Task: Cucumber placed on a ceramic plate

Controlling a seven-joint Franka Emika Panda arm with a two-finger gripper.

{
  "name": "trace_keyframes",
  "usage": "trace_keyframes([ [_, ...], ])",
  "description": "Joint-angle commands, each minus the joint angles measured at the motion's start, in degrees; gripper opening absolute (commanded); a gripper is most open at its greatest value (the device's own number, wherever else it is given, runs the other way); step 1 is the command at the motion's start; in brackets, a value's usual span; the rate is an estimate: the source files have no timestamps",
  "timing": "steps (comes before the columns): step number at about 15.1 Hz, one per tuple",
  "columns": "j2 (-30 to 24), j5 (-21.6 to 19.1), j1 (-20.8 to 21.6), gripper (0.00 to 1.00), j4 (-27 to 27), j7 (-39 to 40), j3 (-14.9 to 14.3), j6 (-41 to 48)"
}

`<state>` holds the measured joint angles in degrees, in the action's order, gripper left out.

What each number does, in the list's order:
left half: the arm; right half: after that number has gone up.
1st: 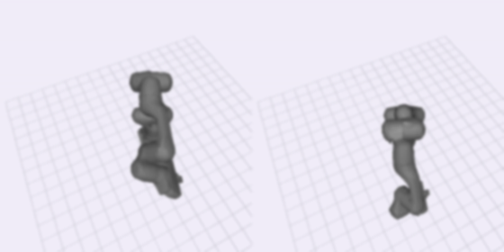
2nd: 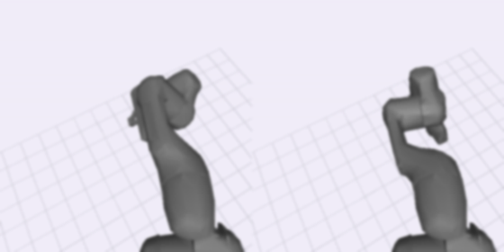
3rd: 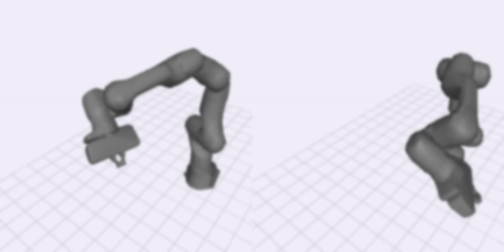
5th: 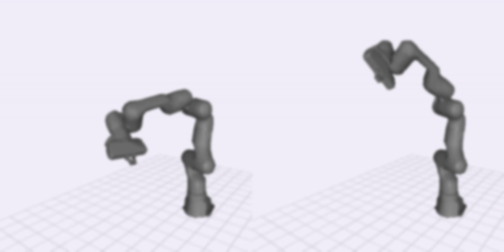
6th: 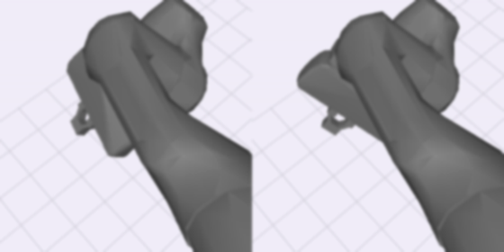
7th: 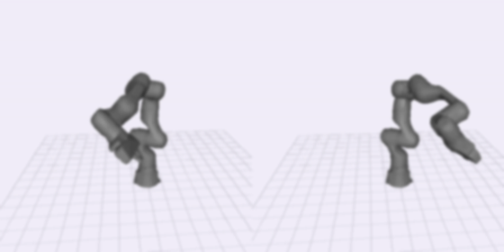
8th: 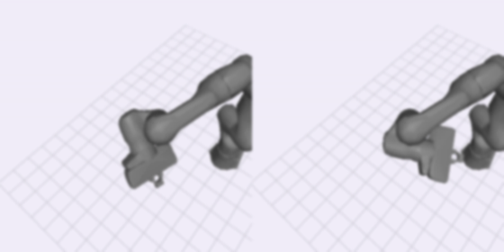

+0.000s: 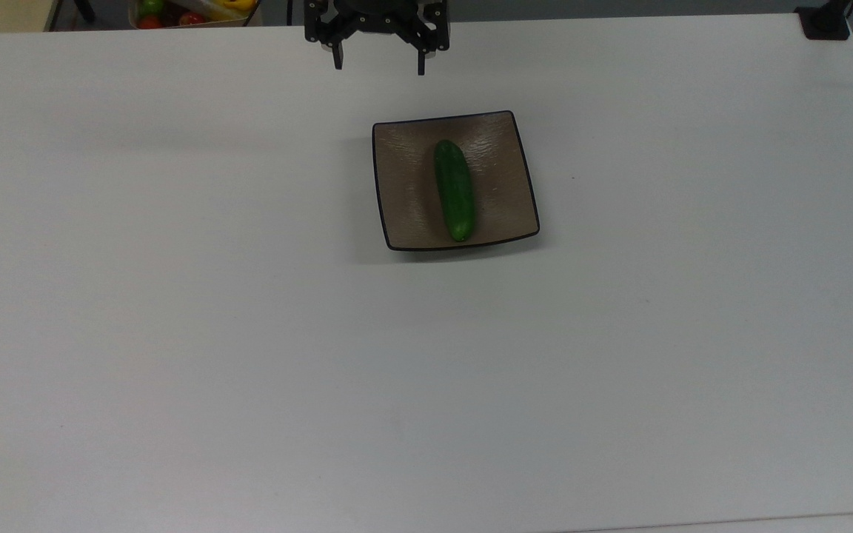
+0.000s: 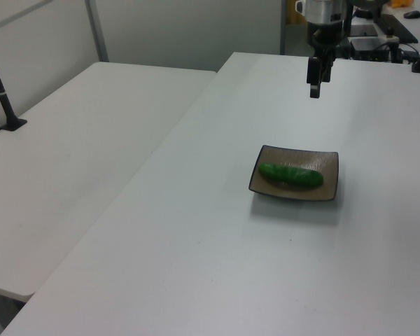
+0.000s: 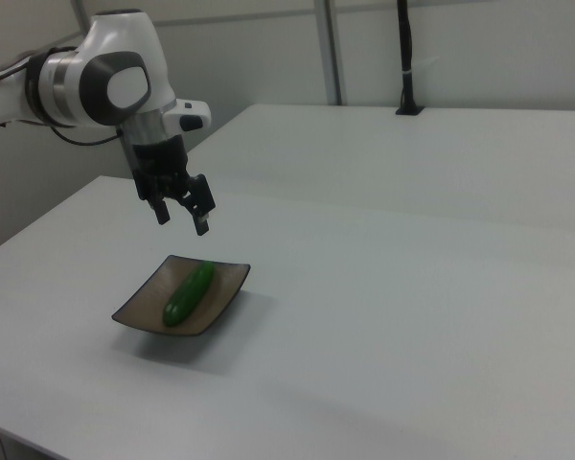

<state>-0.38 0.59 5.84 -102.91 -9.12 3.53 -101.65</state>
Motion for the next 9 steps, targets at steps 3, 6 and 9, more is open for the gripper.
trace_keyframes([
  [3,-0.1,-0.3,0.1,1.00,-1.2,3.7,-0.3,-1.6],
  [6,-0.2,-0.3,-0.5,1.00,-1.2,5.1,-0.3,-1.4],
  [9,-0.1,-0.3,-0.5,1.00,-1.3,5.1,-0.3,-2.9],
])
